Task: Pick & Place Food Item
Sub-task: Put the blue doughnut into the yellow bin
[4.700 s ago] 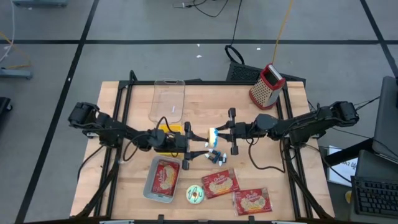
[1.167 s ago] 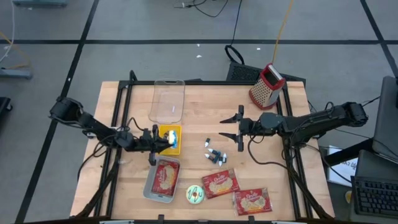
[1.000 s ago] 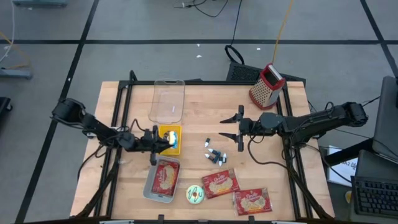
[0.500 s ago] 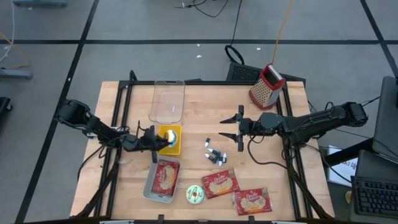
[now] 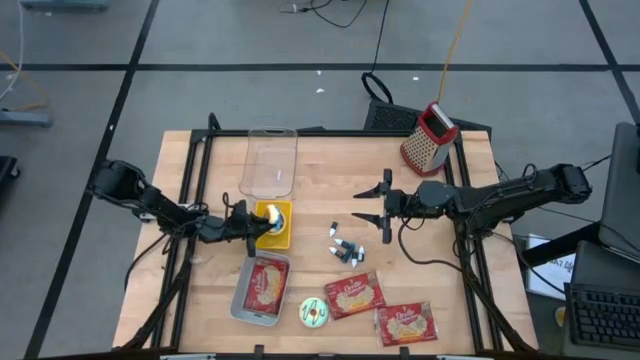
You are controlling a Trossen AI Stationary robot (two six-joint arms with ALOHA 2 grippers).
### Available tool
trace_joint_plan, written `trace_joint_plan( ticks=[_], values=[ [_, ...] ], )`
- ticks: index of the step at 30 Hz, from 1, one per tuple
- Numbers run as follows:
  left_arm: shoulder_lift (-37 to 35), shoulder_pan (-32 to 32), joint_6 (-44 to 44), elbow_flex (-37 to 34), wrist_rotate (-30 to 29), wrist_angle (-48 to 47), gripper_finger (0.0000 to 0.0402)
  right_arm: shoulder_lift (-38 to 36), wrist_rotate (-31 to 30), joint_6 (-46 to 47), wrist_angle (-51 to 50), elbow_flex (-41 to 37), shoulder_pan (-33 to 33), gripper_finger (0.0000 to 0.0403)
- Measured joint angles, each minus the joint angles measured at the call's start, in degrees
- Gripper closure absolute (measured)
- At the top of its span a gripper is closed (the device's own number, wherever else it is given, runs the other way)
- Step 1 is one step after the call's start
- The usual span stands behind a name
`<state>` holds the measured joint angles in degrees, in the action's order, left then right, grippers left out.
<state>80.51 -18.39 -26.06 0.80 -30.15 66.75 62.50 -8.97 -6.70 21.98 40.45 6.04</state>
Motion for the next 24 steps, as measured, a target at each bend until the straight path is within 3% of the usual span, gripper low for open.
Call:
trace_joint_plan(
  ticks=[13, 24],
  values=[
    [-0.04, 0.0, -7.99, 0.0, -0.65, -4.41, 0.0353, 0.02, 0.0, -0.22, -0.02, 0.0, 0.0, 0.0206],
    [-0.11, 0.0, -11.0, 0.09, -1.71, -5.17, 0.022, 0.02, 0.0, -0.22, -0.07, 0.0, -0.02, 0.0206]
  ],
)
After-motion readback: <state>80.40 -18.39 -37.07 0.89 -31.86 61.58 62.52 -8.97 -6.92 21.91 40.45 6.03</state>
